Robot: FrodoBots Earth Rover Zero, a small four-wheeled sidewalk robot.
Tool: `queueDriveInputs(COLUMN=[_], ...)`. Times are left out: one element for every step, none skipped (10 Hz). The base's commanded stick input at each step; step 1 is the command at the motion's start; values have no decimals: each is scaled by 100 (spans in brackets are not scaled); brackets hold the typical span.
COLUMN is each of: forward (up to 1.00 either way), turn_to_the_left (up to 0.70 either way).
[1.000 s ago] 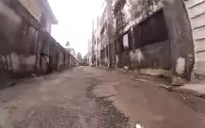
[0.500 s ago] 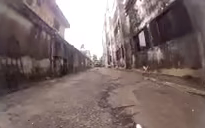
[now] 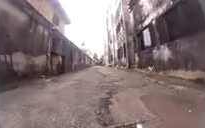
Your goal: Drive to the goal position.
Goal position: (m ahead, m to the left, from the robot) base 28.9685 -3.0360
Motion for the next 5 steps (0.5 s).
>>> queueDriveInputs(forward=[85, 85, 85, 85, 85], turn_to_the_left=[0, 0, 0, 0, 15])
